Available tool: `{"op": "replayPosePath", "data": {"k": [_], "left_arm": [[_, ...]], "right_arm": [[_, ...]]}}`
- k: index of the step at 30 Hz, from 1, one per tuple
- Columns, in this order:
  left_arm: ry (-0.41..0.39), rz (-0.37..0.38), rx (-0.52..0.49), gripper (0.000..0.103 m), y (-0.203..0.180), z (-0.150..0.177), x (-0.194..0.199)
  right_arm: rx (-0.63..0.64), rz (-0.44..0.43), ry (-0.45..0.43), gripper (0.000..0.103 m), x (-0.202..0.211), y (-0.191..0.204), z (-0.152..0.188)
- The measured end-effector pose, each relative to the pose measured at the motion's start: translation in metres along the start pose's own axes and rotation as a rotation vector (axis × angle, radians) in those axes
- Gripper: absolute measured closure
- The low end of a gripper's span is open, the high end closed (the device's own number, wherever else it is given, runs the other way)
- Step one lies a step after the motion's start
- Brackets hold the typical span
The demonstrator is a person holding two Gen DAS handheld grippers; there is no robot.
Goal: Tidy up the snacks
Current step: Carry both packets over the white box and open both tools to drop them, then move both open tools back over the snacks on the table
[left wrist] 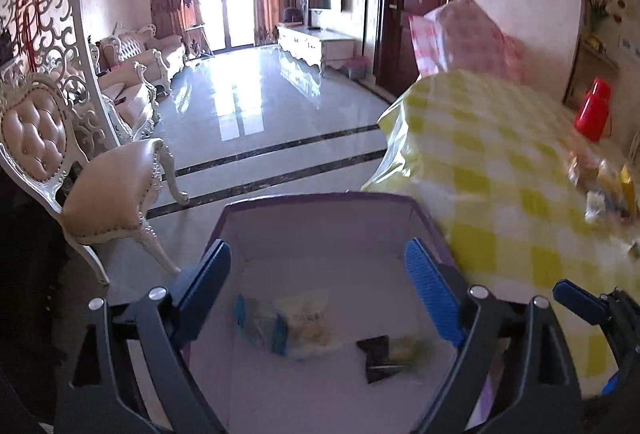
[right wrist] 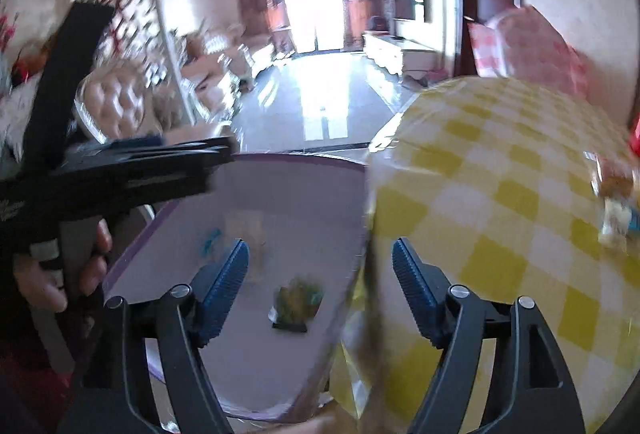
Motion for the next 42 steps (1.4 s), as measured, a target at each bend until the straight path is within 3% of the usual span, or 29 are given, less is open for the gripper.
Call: {"op": "replayPosePath", "data": {"k": [2, 7, 11, 14, 18, 22, 27, 36, 39, 42], "left_arm": [[-0.022, 0.029, 0.013, 0.004, -0.007, 0.000, 0.006], [-0.022, 0.195, -0.044, 0.002, -0.063, 0.019, 0.021], [0.016, 0.340, -0.140, 0.002, -0.127, 0.059, 0.035], [0.135, 0.465, -0.207, 0.002, -0.181, 0.104, 0.039], [0.275, 0.585, -0.290, 0.002, -0.254, 0.158, 0.039], [0.319, 0.568, -0.314, 0.002, -0.320, 0.180, 0.018], [0.280, 0.515, -0.329, 0.002, -0.379, 0.175, -0.021], [0.371, 0.595, -0.178, 0.002, -0.380, 0.170, -0.045], [0.395, 0.583, -0.159, 0.002, -0.381, 0.172, -0.051], [0.405, 0.582, -0.185, 0.002, -0.383, 0.176, -0.050]], "right_arm": [[-0.074, 0.015, -0.027, 0.031, 0.014, -0.026, 0.006], [-0.227, 0.127, -0.057, 0.028, 0.060, -0.100, 0.038], [-0.314, 0.280, 0.025, 0.023, 0.102, -0.159, 0.091], [-0.370, 0.408, 0.056, 0.016, 0.135, -0.196, 0.132], [-0.534, 0.528, 0.082, 0.016, 0.179, -0.250, 0.190], [-0.607, 0.597, 0.108, 0.016, 0.200, -0.295, 0.224], [-0.560, 0.667, 0.152, 0.016, 0.205, -0.347, 0.236], [-0.409, 0.571, 0.237, 0.017, 0.150, -0.411, 0.210], [-0.372, 0.537, 0.273, 0.025, 0.131, -0.422, 0.203], [-0.391, 0.495, 0.312, 0.051, 0.119, -0.430, 0.208]]}}
Point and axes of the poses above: each gripper's, at about its wrist camera, not at the fingertips, and x roughly against the way its jaws point, y to its left, z to its underside, the point moved 8 cm from there along -x, roughly the way its jaws point, and after that the axes turned 15 degrees about x, right-handed, at the moved point
